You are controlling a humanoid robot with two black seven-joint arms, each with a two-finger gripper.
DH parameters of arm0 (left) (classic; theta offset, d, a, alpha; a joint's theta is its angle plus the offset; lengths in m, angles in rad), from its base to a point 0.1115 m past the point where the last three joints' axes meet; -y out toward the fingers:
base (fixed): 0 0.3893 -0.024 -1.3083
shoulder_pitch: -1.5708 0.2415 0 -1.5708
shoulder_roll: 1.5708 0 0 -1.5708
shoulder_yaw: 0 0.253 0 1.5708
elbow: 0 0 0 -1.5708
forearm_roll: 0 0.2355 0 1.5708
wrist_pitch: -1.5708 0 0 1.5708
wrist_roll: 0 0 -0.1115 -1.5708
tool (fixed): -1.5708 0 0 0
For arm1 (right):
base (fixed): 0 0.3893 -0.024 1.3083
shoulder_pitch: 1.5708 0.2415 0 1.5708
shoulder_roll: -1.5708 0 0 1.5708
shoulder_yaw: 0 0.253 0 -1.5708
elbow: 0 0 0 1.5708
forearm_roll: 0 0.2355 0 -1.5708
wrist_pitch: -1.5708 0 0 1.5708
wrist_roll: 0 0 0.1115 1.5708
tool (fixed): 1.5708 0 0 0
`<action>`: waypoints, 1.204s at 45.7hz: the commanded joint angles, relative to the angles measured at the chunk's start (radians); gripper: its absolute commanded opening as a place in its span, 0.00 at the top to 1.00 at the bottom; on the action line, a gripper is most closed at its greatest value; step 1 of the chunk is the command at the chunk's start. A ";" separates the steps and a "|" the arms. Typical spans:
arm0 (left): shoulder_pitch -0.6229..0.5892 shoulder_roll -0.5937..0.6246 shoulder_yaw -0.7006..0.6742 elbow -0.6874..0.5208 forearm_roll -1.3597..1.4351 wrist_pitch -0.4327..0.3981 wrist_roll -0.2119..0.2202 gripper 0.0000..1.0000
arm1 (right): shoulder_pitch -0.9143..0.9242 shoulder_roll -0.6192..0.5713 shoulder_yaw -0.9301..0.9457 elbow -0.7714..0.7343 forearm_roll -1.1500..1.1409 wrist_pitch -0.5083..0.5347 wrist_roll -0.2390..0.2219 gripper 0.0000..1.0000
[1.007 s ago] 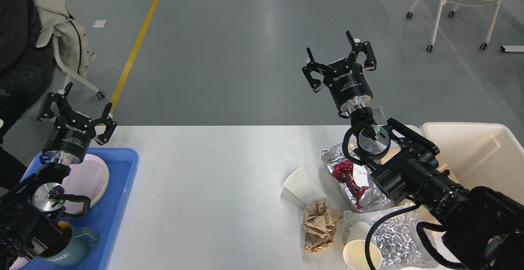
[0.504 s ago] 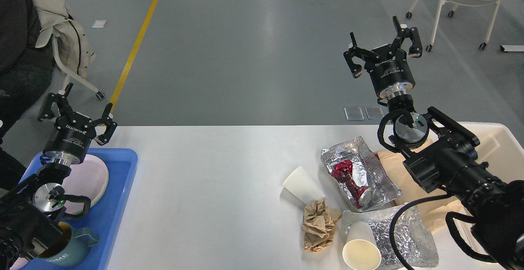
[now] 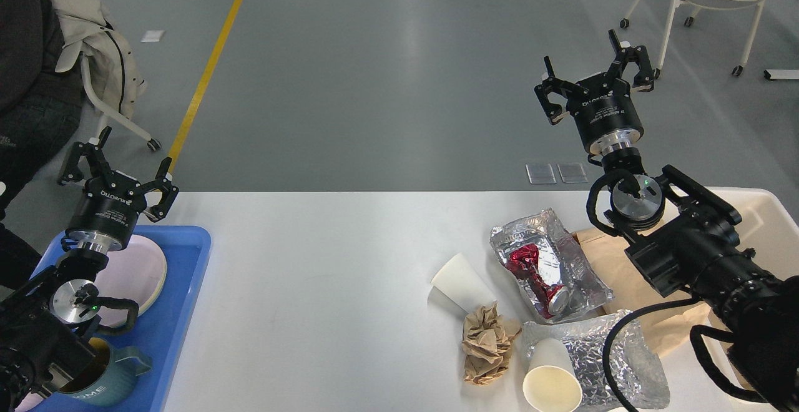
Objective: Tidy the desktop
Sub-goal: 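Raise the right gripper up and away from the brown paper bag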
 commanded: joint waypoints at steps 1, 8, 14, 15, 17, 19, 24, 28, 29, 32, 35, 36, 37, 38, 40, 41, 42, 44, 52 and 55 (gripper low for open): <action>0.000 0.000 0.000 0.000 0.000 0.000 0.000 0.00 | 0.004 -0.001 -0.012 -0.009 -0.001 -0.015 -0.015 0.00; 0.000 0.000 0.000 0.000 0.000 0.000 0.000 0.00 | 0.007 -0.001 -0.015 -0.009 -0.004 -0.028 -0.032 0.00; 0.000 0.000 0.000 0.000 0.000 0.000 0.000 0.00 | 0.070 0.004 -0.140 0.002 -0.075 -0.081 -0.091 0.00; 0.000 0.000 0.000 0.000 0.000 0.000 0.000 0.00 | 0.094 0.004 -0.188 -0.001 -0.101 -0.095 -0.111 0.00; 0.000 0.000 0.000 0.000 0.000 0.000 0.000 0.00 | 0.151 -0.008 -0.293 0.006 -0.162 -0.118 -0.150 0.00; 0.000 0.000 0.000 0.000 0.000 0.000 0.000 0.00 | 0.212 -0.037 -0.440 0.043 -0.225 -0.127 -0.179 0.00; 0.000 0.000 0.000 0.000 0.000 0.000 0.000 0.00 | 0.412 -0.113 -0.793 0.155 -0.375 -0.133 -0.233 0.00; 0.000 0.000 0.000 0.000 0.000 0.000 0.000 0.00 | 0.608 -0.113 -1.166 0.230 -0.478 -0.126 -0.260 0.00; 0.000 0.000 0.000 0.000 0.000 0.000 0.000 0.00 | 0.657 -0.113 -1.253 0.258 -0.497 -0.123 -0.263 0.00; 0.000 0.000 0.000 0.000 0.000 0.000 0.000 0.00 | 0.820 -0.105 -1.514 0.365 -0.515 -0.082 -0.285 0.00; 0.000 0.000 0.000 0.000 0.000 0.000 0.000 0.00 | 0.996 -0.084 -1.718 0.488 -0.517 0.006 -0.296 0.00; 0.000 0.000 0.000 0.000 0.000 0.000 0.000 0.00 | 1.051 -0.073 -1.761 0.532 -0.514 0.044 -0.296 0.00; 0.000 0.000 0.000 0.000 0.000 0.000 0.000 0.00 | 1.106 -0.068 -1.792 0.575 -0.511 0.081 -0.296 0.00; 0.000 0.000 0.000 0.000 0.000 0.000 0.000 0.00 | 1.165 -0.065 -1.815 0.623 -0.503 0.118 -0.296 0.00; 0.000 0.000 0.000 0.000 0.000 0.000 0.000 0.00 | 1.261 -0.068 -1.851 0.712 -0.482 0.187 -0.296 0.00; 0.000 0.000 0.000 0.000 0.000 0.000 0.000 0.00 | 1.306 -0.071 -1.863 0.756 -0.463 0.216 -0.296 0.00; 0.000 0.000 0.000 0.000 0.000 0.000 0.000 0.00 | 1.349 -0.073 -1.878 0.804 -0.439 0.238 -0.297 0.00; 0.000 0.000 0.000 0.000 0.000 0.000 0.000 0.00 | 1.433 -0.076 -1.929 0.887 -0.381 0.273 -0.300 0.00; 0.000 0.000 0.000 0.000 0.000 0.000 0.000 0.00 | 1.736 -0.079 -2.079 1.226 -0.201 0.307 -0.300 0.00; 0.000 0.000 0.000 0.000 0.000 0.000 0.000 0.00 | 1.747 -0.079 -2.089 1.235 -0.173 0.293 -0.300 0.00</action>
